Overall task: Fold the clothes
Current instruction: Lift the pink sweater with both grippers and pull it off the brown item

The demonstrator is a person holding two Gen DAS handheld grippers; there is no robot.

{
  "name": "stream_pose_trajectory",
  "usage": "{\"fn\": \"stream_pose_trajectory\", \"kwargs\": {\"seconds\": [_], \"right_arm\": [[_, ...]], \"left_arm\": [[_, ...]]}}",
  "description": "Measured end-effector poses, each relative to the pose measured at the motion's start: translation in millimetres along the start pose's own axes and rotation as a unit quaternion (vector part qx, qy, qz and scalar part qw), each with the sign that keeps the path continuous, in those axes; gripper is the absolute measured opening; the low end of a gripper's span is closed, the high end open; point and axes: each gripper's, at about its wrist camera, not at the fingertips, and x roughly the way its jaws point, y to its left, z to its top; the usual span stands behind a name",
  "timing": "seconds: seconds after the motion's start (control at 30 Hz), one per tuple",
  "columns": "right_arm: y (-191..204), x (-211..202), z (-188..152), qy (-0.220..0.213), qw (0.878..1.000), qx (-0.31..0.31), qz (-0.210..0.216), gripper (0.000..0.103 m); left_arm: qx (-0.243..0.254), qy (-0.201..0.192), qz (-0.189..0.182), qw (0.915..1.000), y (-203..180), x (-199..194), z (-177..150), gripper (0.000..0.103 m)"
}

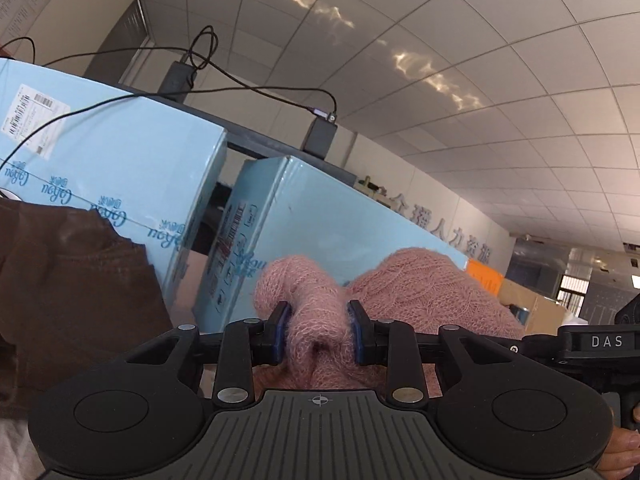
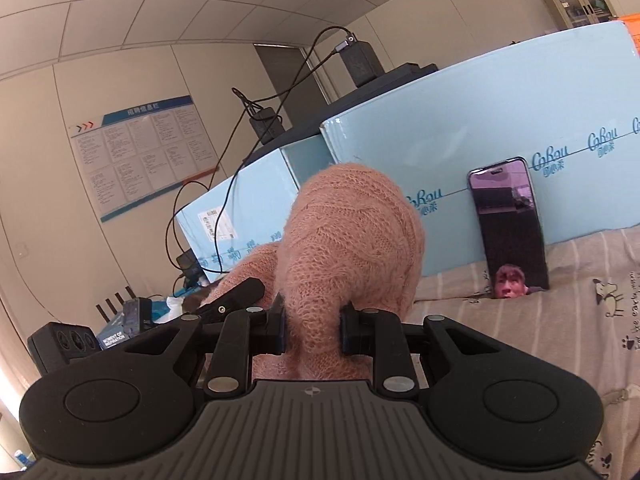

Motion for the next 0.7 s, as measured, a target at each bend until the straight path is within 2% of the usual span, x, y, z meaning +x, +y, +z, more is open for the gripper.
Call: {"fn": "stream_pose_trajectory", "kwargs": {"seconds": [0.2,0.37,0.4,0.47,0.53,0.6,0.7], "right_arm": [[-42,-30,-21,0.03,0.996,0.033,-0.083,0.021],[-70,-42,-36,0.046,0.988,0.042,-0.144,0.023],[-71,-41,-37,0.05,0.986,0.036,-0.155,0.025],[-71,-39,-41,0.059,0.983,0.021,-0.172,0.029],[-67,-36,-43,0.057,0.98,0.0,-0.191,0.037],[-61,-37,-41,0.047,0.978,-0.019,-0.2,0.048],[-54,-42,-36,0.027,0.977,-0.039,-0.21,0.054]], "left_arm": [[-0.044,0.086,-0.025,0.995,-19,28,-28,0.029],[-0.024,0.12,-0.027,0.9921,-30,42,-44,0.033],[-0.019,0.123,-0.02,0.992,-29,41,-45,0.037],[-0.01,0.129,-0.007,0.9916,-29,41,-47,0.062],[-0.017,0.128,0.006,0.9917,-24,39,-46,0.075],[-0.033,0.125,0.013,0.9916,-18,36,-41,0.082],[-0.055,0.114,0.023,0.9916,-6,32,-33,0.089]]}}
